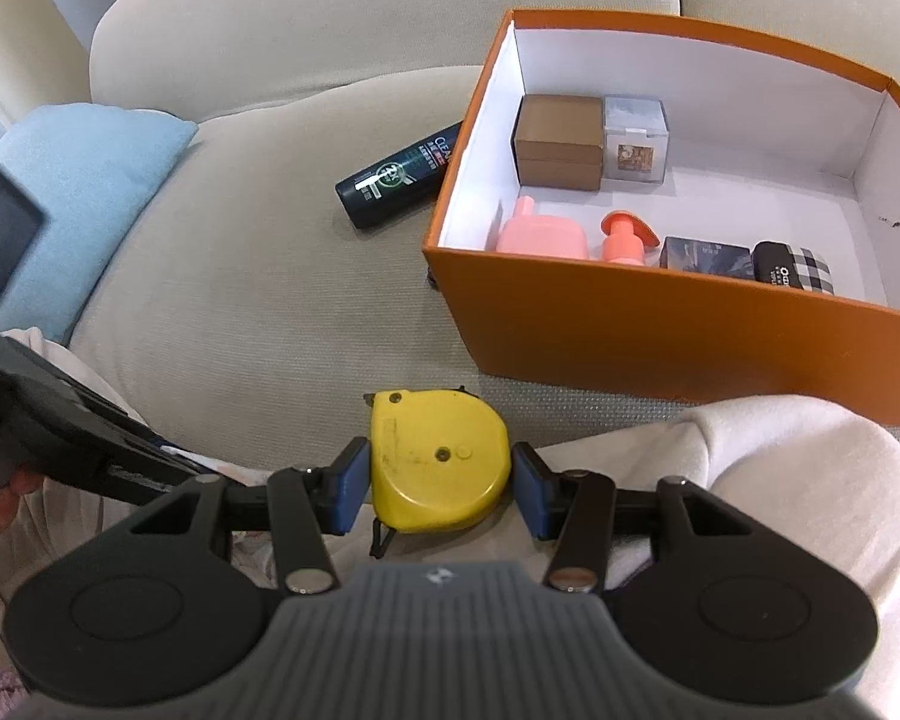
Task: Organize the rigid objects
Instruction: 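Carry the lotion tube and tape measure toward the orange box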
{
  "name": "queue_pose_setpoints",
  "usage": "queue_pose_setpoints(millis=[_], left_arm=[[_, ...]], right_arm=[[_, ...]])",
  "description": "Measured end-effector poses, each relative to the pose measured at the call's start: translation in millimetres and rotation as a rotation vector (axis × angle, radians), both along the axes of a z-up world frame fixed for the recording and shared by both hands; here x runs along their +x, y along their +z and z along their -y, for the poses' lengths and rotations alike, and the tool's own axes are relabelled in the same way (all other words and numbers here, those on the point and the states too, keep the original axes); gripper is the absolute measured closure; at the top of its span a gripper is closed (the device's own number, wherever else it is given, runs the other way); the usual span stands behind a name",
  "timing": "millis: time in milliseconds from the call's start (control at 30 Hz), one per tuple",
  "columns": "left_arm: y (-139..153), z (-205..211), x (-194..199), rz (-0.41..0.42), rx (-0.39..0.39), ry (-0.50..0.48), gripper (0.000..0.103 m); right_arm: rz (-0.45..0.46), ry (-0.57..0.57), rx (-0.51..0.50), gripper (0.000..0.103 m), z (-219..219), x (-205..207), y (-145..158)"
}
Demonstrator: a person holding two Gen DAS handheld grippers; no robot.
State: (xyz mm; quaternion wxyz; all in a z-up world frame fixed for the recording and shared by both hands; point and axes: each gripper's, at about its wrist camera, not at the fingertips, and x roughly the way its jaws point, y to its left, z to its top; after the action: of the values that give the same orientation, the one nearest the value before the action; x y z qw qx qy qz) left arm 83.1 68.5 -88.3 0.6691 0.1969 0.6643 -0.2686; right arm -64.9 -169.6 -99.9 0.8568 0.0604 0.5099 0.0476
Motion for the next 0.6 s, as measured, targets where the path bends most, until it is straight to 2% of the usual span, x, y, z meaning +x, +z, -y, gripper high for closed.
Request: queue_pose_setpoints(millis=[200, 467, 600], left_arm=[[64, -12, -8, 0.101, -0.183, 0.028, 0.083], [125, 27, -16, 0.195, -0.389, -0.043, 0.083], [141, 57, -13, 0.217, -0.46, -0.08, 0.083]], right_arm=[[0.028, -0.024, -0.003, 0.052, 7, -2, 15], [0.095, -0.055, 0.022, 0.052, 24, -8, 57], [0.144, -0.085, 0.025, 0.052, 40, -8, 80]])
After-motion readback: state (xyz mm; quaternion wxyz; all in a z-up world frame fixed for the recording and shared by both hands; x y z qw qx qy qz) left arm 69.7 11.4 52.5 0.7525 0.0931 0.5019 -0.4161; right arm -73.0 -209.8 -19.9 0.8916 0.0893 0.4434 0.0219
